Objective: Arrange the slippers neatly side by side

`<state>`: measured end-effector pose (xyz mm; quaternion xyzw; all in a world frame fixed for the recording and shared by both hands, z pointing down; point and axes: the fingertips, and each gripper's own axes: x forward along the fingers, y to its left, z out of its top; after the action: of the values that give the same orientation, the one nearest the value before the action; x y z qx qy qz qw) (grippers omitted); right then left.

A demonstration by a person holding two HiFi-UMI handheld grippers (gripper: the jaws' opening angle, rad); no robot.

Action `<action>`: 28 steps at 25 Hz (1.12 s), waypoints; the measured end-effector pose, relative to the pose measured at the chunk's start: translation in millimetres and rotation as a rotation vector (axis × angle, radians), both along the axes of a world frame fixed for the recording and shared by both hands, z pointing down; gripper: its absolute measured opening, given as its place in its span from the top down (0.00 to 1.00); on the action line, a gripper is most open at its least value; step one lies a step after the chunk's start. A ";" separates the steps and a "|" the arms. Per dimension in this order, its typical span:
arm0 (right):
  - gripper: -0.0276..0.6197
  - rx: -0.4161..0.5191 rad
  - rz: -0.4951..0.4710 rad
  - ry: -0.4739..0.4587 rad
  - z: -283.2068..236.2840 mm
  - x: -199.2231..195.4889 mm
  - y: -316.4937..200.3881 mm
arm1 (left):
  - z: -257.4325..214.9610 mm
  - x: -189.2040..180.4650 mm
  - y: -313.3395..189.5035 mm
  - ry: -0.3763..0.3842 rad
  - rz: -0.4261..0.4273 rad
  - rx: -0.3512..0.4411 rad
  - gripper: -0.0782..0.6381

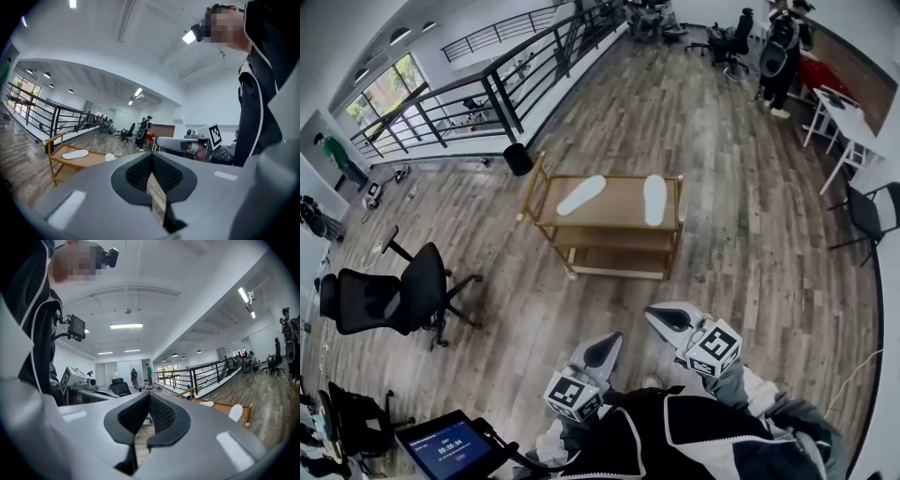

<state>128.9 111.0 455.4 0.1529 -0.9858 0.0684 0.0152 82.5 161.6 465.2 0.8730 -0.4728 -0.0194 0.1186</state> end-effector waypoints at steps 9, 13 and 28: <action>0.95 -0.013 0.033 0.006 10.1 -32.3 -63.7 | 5.7 -37.1 -71.1 0.013 0.019 0.018 0.87; 0.95 -0.024 0.080 0.006 7.9 -57.2 -107.0 | 0.3 -67.7 -117.8 -0.021 0.053 0.031 0.87; 0.95 -0.006 0.256 0.007 -1.6 -163.0 -259.1 | -7.1 -180.4 -284.0 -0.042 0.230 0.073 0.87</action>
<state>-34.1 -148.1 453.8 0.2777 -0.9579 0.0719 0.0103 -97.9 -122.4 458.1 0.9253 -0.3710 -0.0048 0.0782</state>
